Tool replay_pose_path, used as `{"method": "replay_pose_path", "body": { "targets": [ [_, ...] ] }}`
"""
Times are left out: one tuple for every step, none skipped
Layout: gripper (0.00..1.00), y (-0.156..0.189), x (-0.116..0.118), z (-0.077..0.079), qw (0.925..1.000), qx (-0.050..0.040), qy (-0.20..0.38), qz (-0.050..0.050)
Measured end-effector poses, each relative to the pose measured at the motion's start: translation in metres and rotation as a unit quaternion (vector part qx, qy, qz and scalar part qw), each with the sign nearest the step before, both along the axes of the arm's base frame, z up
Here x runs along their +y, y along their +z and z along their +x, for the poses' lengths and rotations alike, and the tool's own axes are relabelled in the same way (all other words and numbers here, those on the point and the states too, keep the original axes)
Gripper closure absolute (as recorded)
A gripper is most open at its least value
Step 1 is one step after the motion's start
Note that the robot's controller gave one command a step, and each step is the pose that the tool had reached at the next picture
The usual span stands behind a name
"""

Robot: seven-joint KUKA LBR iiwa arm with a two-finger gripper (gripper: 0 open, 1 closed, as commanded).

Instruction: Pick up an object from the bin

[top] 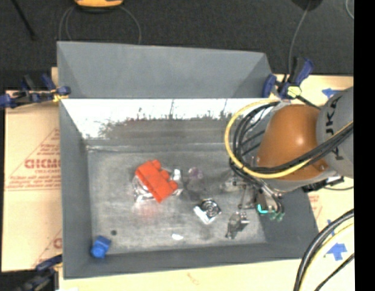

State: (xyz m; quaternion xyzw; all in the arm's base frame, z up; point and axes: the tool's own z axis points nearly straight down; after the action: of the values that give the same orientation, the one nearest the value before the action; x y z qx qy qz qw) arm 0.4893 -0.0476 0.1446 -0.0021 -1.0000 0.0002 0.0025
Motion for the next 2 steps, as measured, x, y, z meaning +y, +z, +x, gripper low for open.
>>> {"method": "replay_pose_path", "body": {
  "targets": [
    [0.0,-0.07,0.0426,0.0562,0.9864,-0.0073,0.164,-0.002],
    [1.0,-0.0657,0.0443,0.0613,0.9861,-0.0174,0.165,-0.002]
  ]
}}
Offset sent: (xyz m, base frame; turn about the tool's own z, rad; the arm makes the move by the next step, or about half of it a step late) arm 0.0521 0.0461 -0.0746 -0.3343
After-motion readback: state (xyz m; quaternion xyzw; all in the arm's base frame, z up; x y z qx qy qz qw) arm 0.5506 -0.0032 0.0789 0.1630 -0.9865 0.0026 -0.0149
